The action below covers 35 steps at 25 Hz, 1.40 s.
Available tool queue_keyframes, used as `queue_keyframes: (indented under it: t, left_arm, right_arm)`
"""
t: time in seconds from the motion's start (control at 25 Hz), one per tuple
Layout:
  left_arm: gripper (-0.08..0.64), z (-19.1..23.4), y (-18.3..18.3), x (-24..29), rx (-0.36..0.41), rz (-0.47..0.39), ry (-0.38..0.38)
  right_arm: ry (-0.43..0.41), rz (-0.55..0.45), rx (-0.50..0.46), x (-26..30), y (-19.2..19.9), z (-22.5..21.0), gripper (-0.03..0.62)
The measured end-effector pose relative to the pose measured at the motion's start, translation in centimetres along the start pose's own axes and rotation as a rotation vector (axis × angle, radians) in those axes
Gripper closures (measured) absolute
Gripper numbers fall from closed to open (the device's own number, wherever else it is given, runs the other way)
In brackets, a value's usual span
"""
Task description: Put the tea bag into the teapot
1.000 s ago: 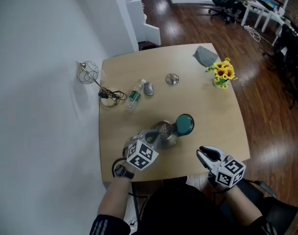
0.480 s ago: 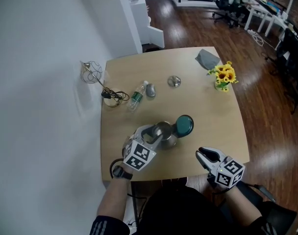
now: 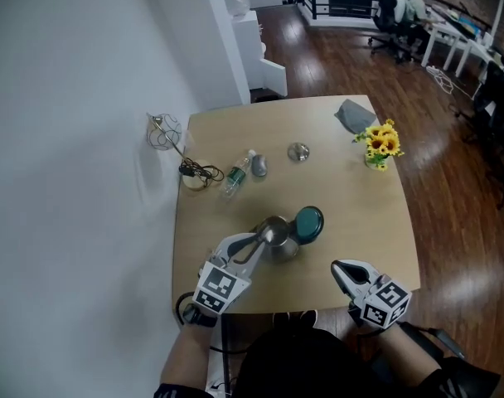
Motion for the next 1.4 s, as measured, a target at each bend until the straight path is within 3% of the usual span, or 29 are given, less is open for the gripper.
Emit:
queue_keyframes:
  t: [0.2, 0.6, 0.72, 1.08, 1.4]
  left_arm:
    - [0.477, -2.4, 0.1, -2.8, -0.060, -0.035, -0.037]
    - [0.445, -8.5, 3.6, -8.4, -0.217, -0.075, 0.010]
    - [0.446, -10.8, 4.4, -11.2, -0.203, -0.081, 0.027]
    - [0.440, -18.1, 7.0, -20.5, -0.144, -0.097, 0.057]
    - [0.439, -21.9, 8.2, -25.4, -0.107, -0.111, 0.050]
  right_arm:
    - [-0.047, 0.002, -0.106, -0.4, -1.0, 0.9, 0.584]
    - [-0.100, -0.019, -0.200, -2.8, 0.0, 6.9, 0.586]
    - [-0.083, -0.016, -0.219, -4.1, 1.2, 10.1, 0.586]
    - [0.027, -0.027, -0.142, -9.3, 6.1, 19.8, 0.584]
    - [0.036, -0.013, -0.191, -13.4, 8.3, 25.4, 0.584]
Point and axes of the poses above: the fingertips, and each gripper's own axes: x forward along the fingers, z to its left, y out of its underside, the point moved 8 cm from there along -x, backward along the fingers, and after that the axes turned 1 degree about -x, right-handed, at the moved point
